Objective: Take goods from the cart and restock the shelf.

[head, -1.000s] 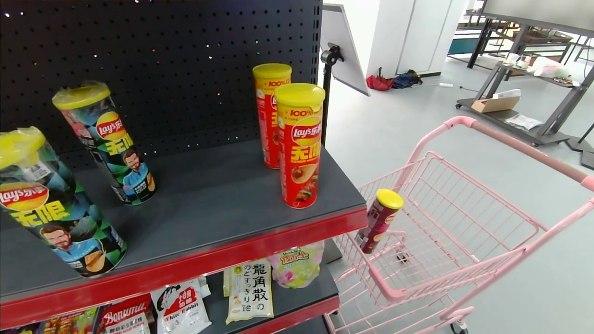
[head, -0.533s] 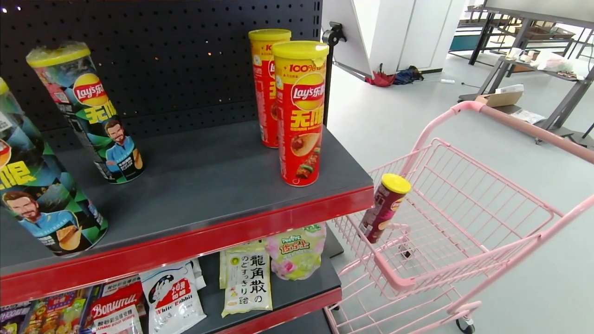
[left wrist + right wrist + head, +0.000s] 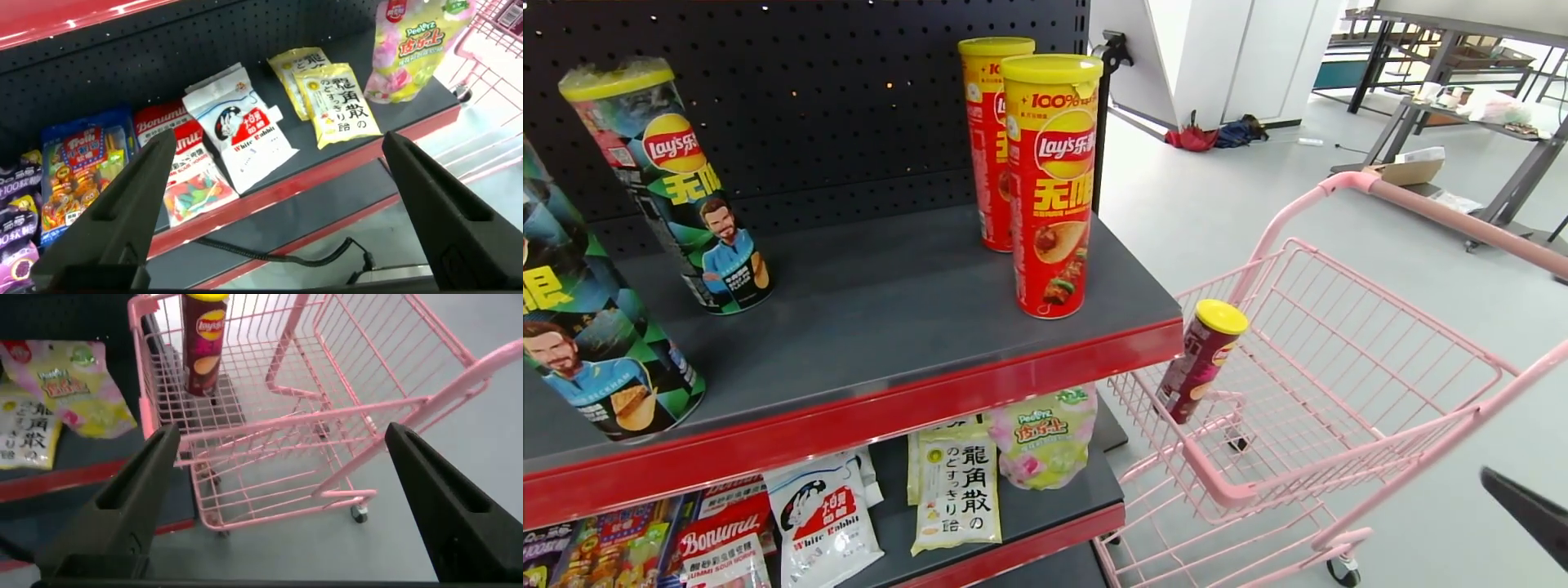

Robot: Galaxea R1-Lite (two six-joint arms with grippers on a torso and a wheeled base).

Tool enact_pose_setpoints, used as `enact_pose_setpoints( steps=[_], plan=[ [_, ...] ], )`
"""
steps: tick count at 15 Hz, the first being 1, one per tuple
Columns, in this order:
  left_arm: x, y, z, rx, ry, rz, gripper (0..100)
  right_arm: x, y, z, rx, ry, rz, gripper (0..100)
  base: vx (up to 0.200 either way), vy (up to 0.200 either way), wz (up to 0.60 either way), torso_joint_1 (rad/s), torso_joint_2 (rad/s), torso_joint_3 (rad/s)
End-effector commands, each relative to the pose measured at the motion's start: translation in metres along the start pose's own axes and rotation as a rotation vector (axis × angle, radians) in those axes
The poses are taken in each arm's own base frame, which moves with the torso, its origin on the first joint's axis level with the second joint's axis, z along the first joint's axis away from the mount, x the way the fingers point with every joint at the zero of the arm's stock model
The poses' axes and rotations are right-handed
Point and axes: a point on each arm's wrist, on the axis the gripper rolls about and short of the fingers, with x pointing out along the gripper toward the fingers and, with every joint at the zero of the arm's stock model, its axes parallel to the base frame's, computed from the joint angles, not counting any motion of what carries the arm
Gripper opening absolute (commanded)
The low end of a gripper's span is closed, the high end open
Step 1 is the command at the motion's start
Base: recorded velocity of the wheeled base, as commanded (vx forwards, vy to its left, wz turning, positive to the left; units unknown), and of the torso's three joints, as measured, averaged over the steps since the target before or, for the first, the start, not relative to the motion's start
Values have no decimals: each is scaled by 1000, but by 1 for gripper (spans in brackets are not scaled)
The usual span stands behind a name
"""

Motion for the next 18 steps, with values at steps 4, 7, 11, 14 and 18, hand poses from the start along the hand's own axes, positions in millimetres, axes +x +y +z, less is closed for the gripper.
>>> enact_pose_setpoints(
  steps=[4, 7, 11, 14, 18],
  plan=[
    [0, 0, 0, 2, 0, 7, 100, 159, 17, 5, 98, 162, 68, 100, 0, 0, 0, 0, 0, 0],
    [0, 0, 0, -1, 2, 1, 100, 169, 18, -3, 112, 199, 123, 100, 0, 0, 0, 0, 0, 0],
    [0, 0, 0, -3, 2, 0, 100, 182, 19, -12, 131, 228, 193, 100, 0, 0, 0, 0, 0, 0],
    [0, 0, 0, -1, 0, 1, 100, 207, 23, -21, 187, 164, 244, 100, 0, 0, 0, 0, 0, 0],
    [0, 0, 0, -1, 0, 3, 100, 234, 24, -33, 191, 143, 259, 100, 0, 0, 0, 0, 0, 0]
  ],
)
